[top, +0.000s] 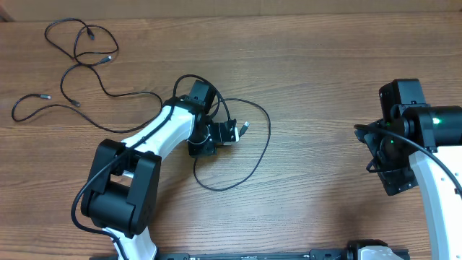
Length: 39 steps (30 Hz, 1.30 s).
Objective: Untangle cables
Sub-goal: 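Reach the left gripper to the center loop and grasp its connector end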
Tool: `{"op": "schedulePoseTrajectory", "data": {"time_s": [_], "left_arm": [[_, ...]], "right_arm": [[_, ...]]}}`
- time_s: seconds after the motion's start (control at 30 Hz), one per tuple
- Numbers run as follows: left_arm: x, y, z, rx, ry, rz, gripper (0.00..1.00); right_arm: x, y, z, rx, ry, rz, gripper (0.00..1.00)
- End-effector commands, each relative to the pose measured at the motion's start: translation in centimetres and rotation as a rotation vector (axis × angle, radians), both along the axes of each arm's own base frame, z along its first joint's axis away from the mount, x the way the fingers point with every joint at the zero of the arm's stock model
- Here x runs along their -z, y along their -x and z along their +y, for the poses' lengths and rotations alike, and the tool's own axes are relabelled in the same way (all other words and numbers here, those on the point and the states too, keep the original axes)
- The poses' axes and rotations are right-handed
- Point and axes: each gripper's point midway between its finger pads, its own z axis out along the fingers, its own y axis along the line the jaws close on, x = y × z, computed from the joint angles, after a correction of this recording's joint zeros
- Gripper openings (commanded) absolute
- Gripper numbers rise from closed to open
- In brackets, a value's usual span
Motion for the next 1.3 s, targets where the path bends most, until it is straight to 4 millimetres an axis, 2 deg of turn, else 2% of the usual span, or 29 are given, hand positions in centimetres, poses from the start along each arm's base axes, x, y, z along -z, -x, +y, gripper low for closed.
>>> {"op": "schedulePoseTrajectory", "data": {"time_s": [0.0, 0.17, 0.23, 0.27, 0.37, 0.57, 0.77, 0.9, 1.03, 1.23, 1.27], "left_arm": [[1.1, 0.8, 0.9, 0.003, -0.032, 0.02, 0.53], [1.7, 1.4, 1.7, -0.002, -0.063, 0.032, 0.5], [1.9, 1.4, 1.7, -0.003, -0.062, 0.029, 0.39], [1.9, 1.5, 1.7, -0.006, -0.058, 0.032, 0.25], [1.9, 1.5, 1.7, -0.039, -0.057, 0.035, 0.05], [1.3, 0.2, 0.6, -0.225, -0.013, 0.013, 0.04], [-1.3, -2.6, -1.2, -0.526, 0.06, -0.007, 0.04], [-3.8, -4.2, -1.9, -0.769, 0.109, 0.007, 0.04], [-6.2, -4.9, -2.1, -0.925, 0.127, 0.034, 0.04], [-11.3, -5.3, -2.0, -1.158, 0.137, 0.085, 0.04], [-12.8, -5.5, -1.9, -1.199, 0.148, 0.087, 0.04]], "right_arm": [[-0.9, -0.2, -0.1, 0.01, 0.001, -0.042, 1.0], [-0.9, -0.2, -0.1, 0.01, 0.001, -0.042, 1.0], [-0.9, -0.2, -0.1, 0.01, 0.001, -0.041, 1.0], [-0.9, -0.2, -0.1, 0.01, 0.001, -0.042, 1.0], [-0.9, -0.2, -0.1, 0.01, 0.001, -0.041, 1.0], [-0.9, -0.2, -0.1, 0.01, 0.001, -0.042, 1.0], [-0.9, -0.2, -0.1, 0.01, 0.001, -0.041, 1.0], [-0.9, -0.2, -0.1, 0.01, 0.001, -0.042, 1.0], [-0.9, -0.2, -0.1, 0.01, 0.001, -0.041, 1.0], [-0.9, -0.2, -0.1, 0.01, 0.001, -0.042, 1.0], [-0.9, -0.2, -0.1, 0.01, 0.001, -0.041, 1.0]]}}
